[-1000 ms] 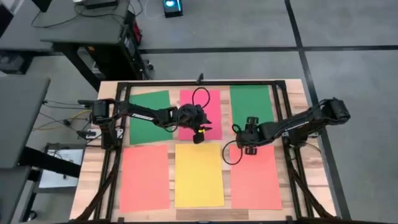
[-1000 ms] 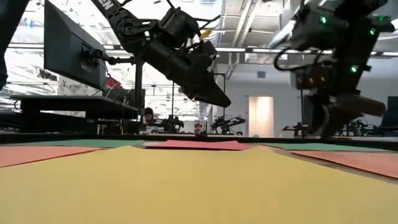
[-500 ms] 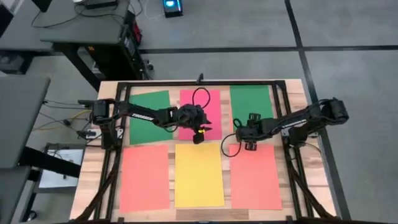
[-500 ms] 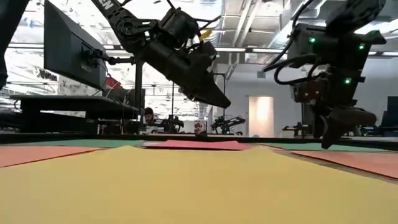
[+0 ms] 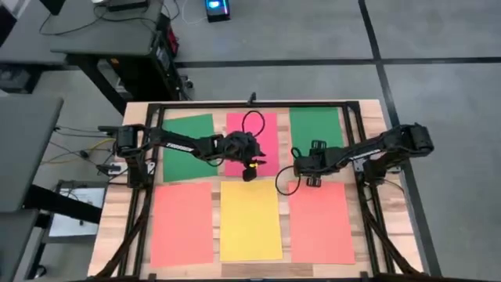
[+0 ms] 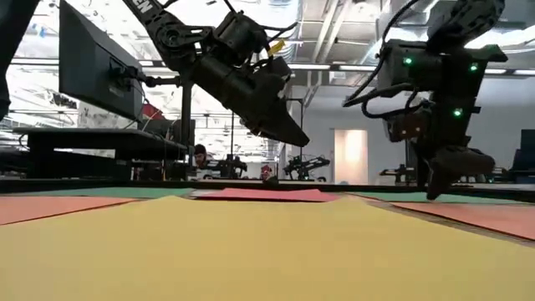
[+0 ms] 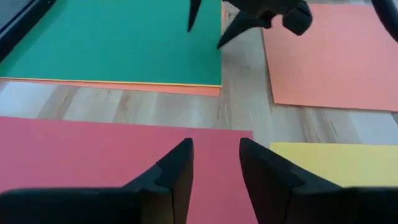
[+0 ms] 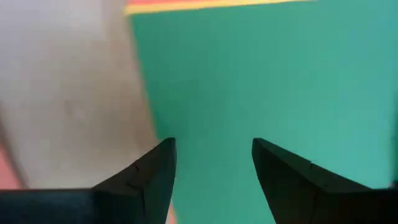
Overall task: Organize paper
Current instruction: Stack the green paper on top of the green paper
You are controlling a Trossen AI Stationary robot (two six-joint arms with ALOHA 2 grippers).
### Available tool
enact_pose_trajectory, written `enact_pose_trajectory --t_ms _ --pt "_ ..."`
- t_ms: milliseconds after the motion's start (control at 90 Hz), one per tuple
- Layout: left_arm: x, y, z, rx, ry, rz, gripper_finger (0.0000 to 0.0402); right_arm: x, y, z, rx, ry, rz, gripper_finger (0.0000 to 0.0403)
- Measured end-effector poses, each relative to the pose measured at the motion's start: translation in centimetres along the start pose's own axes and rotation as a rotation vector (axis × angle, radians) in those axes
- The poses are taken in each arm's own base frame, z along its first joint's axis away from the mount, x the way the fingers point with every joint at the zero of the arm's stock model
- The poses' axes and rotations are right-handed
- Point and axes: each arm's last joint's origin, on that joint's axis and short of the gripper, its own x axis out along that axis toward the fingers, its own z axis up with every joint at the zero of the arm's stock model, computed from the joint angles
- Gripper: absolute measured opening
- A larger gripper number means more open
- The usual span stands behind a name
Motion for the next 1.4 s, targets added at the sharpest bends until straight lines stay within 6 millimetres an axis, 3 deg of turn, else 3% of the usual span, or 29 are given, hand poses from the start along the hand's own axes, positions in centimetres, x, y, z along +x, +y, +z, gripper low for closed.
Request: enact_pose_trajectory --t_ms 200,611,1222,1400 --pt "0.0 0.0 0.0 0.0 0.001 0.0 0.0115 -0.2 -0.6 0.4 0.012 0.007 -0.006 0.019" --pt "0.0 0.0 -0.1 -0.001 0.009 -0.001 0.0115 0.2 -0.3 0.6 -0.032 -0.002 0.157 0.019" --pt "0.0 -0.1 -0.2 0.0 0.016 -0.005 0.0115 1.8 -1.5 0.1 0.025 0.004 0.146 0.019" --pt "0.0 -0.1 -0.2 0.001 0.016 -0.005 0.0115 1.4 -1.7 0.5 0.031 0.004 0.144 0.019"
